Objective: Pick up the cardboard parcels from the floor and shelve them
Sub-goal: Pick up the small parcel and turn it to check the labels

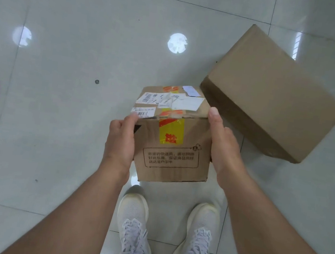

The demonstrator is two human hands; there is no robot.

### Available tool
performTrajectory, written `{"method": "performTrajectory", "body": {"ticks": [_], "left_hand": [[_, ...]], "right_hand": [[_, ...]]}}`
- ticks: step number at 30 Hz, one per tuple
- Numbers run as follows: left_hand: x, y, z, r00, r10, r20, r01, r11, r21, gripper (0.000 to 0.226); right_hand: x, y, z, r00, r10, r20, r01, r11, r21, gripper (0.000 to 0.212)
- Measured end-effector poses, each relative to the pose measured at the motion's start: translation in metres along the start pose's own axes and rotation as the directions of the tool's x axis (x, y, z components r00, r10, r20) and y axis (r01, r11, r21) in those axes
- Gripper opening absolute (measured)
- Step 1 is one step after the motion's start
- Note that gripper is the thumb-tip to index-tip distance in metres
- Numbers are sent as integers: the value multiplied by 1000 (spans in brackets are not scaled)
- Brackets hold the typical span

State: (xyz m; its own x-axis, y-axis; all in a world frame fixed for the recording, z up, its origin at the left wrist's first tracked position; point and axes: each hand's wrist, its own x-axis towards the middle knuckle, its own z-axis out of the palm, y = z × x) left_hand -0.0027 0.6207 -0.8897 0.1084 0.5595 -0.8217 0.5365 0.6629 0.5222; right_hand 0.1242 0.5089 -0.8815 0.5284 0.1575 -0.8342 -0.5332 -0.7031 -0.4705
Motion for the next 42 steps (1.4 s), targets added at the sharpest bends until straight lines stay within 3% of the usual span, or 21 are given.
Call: {"method": "performTrajectory", "body": {"ticks": [2, 4, 6, 8, 16, 24, 27, 28, 31, 32, 35, 38, 42], "left_hand": [[1, -3, -1, 999, 32, -11, -32, 999, -27, 25], [2, -8, -1, 998, 47, 30, -47, 999, 5, 46], [3, -15, -3, 995, 64, 80, -69, 995, 72, 66], [5, -22, -3, 990, 59, 132, -75, 990, 122, 61], [11, -47, 6, 984, -2, 179, -22, 991, 135, 33], [10, -59, 9, 981, 21, 192, -41, 994, 104, 46], [7, -61, 11, 987, 1, 161, -16, 995, 96, 36], [5, -62, 12, 990, -26, 139, 9, 993, 119, 38], [0, -70, 15, 988, -149, 50, 135, 969, 209, 88], [-3, -69, 16, 988, -156, 15, 149, 965, 215, 90], [-3, -61, 15, 994, -52, -92, 73, 967, 244, 70], [10, -49, 10, 980, 163, -113, -119, 939, 322, 63], [26, -40, 7, 962, 270, -48, -229, 885, 405, 60]], "right_hand": [[1, 4, 0, 999, 2, -45, 0, 999, 42, 28], [2, 10, 1, 998, -14, -63, 18, 998, 58, 12], [3, 20, 3, 999, -31, -19, 32, 997, 72, 32], [3, 28, 7, 999, -23, 32, 21, 998, 65, 41], [10, 52, 18, 991, 71, 110, -75, 997, 30, 36], [18, 60, 17, 996, 37, 79, -38, 999, 3, 35], [19, 59, 17, 995, 9, 96, -8, 1000, -9, 42], [20, 58, 17, 995, -5, 98, 6, 1000, -11, 47], [27, 54, 14, 998, -53, 21, 53, 998, -37, 67], [29, 54, 12, 997, -63, -37, 61, 997, -46, 72], [32, 56, 10, 981, -38, -191, 39, 999, 2, 81], [35, 63, 7, 953, 93, -288, -82, 995, 48, 74], [32, 64, 15, 929, 281, -241, -251, 957, 147, 70]]}}
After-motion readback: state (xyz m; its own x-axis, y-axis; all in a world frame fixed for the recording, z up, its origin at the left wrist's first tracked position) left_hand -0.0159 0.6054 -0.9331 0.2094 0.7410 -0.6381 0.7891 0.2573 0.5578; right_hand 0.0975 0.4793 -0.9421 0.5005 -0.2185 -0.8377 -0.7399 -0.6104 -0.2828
